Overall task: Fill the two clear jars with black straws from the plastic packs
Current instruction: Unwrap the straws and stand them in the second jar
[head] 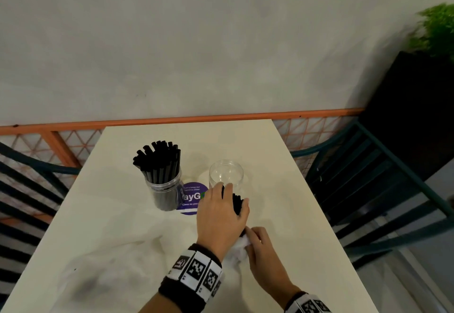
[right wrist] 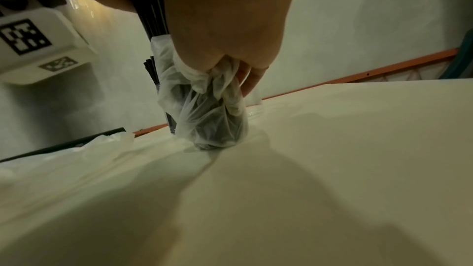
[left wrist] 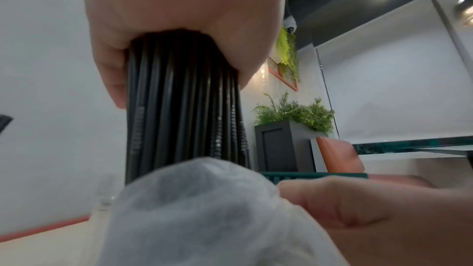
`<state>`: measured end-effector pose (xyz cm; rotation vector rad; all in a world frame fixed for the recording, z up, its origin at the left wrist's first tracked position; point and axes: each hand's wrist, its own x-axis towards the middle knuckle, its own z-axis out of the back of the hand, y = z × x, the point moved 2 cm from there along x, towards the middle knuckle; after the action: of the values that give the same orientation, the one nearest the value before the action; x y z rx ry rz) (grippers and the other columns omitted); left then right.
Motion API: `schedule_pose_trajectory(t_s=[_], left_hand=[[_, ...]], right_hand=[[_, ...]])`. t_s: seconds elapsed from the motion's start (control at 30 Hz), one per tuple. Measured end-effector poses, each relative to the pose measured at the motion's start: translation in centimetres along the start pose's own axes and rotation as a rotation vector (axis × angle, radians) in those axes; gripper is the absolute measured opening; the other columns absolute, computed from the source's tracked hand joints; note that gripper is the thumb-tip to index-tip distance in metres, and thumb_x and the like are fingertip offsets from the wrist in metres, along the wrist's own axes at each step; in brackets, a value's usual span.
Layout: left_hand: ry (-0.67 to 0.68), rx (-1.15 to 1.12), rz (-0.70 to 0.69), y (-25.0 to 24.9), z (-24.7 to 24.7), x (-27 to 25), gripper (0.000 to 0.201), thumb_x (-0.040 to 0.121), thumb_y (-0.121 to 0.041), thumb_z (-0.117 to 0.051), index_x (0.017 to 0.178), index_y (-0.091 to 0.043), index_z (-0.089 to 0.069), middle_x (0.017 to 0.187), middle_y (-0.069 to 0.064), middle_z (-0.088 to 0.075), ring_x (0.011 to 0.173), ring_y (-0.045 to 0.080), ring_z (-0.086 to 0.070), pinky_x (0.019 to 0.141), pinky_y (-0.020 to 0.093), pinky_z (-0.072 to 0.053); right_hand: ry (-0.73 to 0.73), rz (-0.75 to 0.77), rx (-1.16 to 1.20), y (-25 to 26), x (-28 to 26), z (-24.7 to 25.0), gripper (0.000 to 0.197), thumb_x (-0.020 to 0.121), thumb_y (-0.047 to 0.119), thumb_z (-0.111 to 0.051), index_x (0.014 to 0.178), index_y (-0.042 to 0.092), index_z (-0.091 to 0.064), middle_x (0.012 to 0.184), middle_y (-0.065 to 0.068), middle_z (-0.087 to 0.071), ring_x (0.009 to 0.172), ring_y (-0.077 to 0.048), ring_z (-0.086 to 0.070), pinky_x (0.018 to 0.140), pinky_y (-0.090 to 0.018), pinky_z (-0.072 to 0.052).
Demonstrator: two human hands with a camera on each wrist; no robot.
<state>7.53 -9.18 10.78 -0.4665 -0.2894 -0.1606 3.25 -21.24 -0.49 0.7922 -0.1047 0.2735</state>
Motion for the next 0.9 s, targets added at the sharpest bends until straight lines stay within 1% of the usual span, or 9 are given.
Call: schedule_pose_trajectory(t_s=[0.13,0.2,0.3,0.37,0.43,0.6,0.67,0.77,0.9], left_hand=[[0.001,0.004,-0.095,-0.1,-0.2,0.3,0.032,0.08,-0.031,-0.042,0.089,-0.011,-0.065,0.086,0.004,-0.068,0.081,0.022,-0.063,0.068,0.032,-0.055],[0.017,0.003,-0.106,0.1,-0.3,0.5,0.03,0.08,-0.029,-0.042,0.088,-0.013,-0.065,0.087,0.002,-0.068,0.081,0.021,-0.062,0.068,0.034,-0.054],[0.018,0.001,-0.108,0.1,-0.2,0.4,0.028,0.079,-0.029,-0.043,0.089,-0.016,-0.066,0.085,0.0,-0.068,0.078,0.02,-0.063,0.065,0.033,-0.054],[0.02,0.002,-0.107,0.0,-0.3,0.4,0.029,0.079,-0.029,-0.043,0.091,-0.017,-0.066,0.087,-0.001,-0.069,0.078,0.019,-0.063,0.066,0.033,-0.054],[0.024,0.002,-0.109,-0.1,-0.4,0.4,0.028,0.079,-0.029,-0.043,0.09,-0.018,-0.066,0.089,-0.002,-0.069,0.08,0.019,-0.063,0.067,0.034,-0.054],[-0.016,-0.026,-0.158,-0.2,-0.1,0.2,0.022,0.078,-0.03,-0.046,0.082,-0.02,-0.065,0.1,-0.003,-0.068,0.09,0.017,-0.063,0.073,0.032,-0.051],[-0.029,-0.058,-0.187,-0.2,-0.1,0.1,0.022,0.08,-0.035,-0.048,0.077,-0.021,-0.065,0.102,-0.003,-0.069,0.093,0.016,-0.063,0.075,0.031,-0.051],[-0.019,-0.082,-0.19,-0.4,-0.3,-0.1,0.035,0.079,-0.052,-0.052,0.071,-0.02,-0.065,0.089,-0.005,-0.069,0.086,0.013,-0.063,0.073,0.029,-0.049],[-0.017,-0.095,-0.119,-0.4,-0.3,0.1,0.024,0.077,-0.042,-0.051,0.082,-0.024,-0.067,0.078,-0.006,-0.067,0.074,0.015,-0.062,0.067,0.03,-0.05]], right_hand=[[0.076,-0.11,0.073,-0.6,-0.1,-0.3,0.061,0.09,0.052,-0.013,0.137,0.021,-0.035,0.118,0.009,-0.041,0.106,-0.004,-0.043,0.087,0.0,-0.029],[0.123,-0.149,0.167,-0.9,-0.2,-0.4,0.077,0.082,0.071,-0.008,0.14,0.025,-0.029,0.127,0.011,-0.039,0.116,0.0,-0.039,0.096,-0.003,-0.028],[0.233,-0.194,0.266,-0.7,-0.6,-0.3,0.086,0.077,0.079,-0.02,0.145,0.027,-0.015,0.136,0.013,-0.028,0.125,0.004,-0.032,0.108,-0.02,-0.032],[0.28,-0.187,0.285,-0.2,-0.7,-0.2,0.086,0.075,0.078,-0.037,0.143,0.034,-0.008,0.135,0.017,-0.024,0.125,0.005,-0.03,0.106,-0.021,-0.035],[0.255,-0.189,0.238,0.0,-0.5,-0.1,0.087,0.075,0.072,-0.048,0.142,0.034,-0.007,0.131,0.017,-0.026,0.122,0.003,-0.034,0.103,-0.018,-0.037],[0.111,-0.151,0.149,-0.2,-0.2,0.3,0.042,0.097,0.023,-0.043,0.137,0.017,-0.035,0.118,0.006,-0.042,0.109,0.009,-0.042,0.088,0.001,-0.032],[0.064,-0.173,0.185,-0.8,0.0,0.6,0.036,0.095,0.015,-0.048,0.13,0.02,-0.046,0.107,0.008,-0.05,0.1,0.015,-0.045,0.084,-0.006,-0.038],[0.031,-0.34,0.388,-1.4,0.4,1.2,0.043,0.082,0.002,-0.059,0.111,0.033,-0.057,0.106,0.006,-0.063,0.096,-0.002,-0.058,0.076,-0.023,-0.051],[0.159,-0.503,0.726,-1.2,0.9,2.2,0.05,0.062,0.006,-0.06,0.11,0.02,-0.066,0.102,-0.008,-0.072,0.086,-0.016,-0.067,0.068,-0.025,-0.054]])
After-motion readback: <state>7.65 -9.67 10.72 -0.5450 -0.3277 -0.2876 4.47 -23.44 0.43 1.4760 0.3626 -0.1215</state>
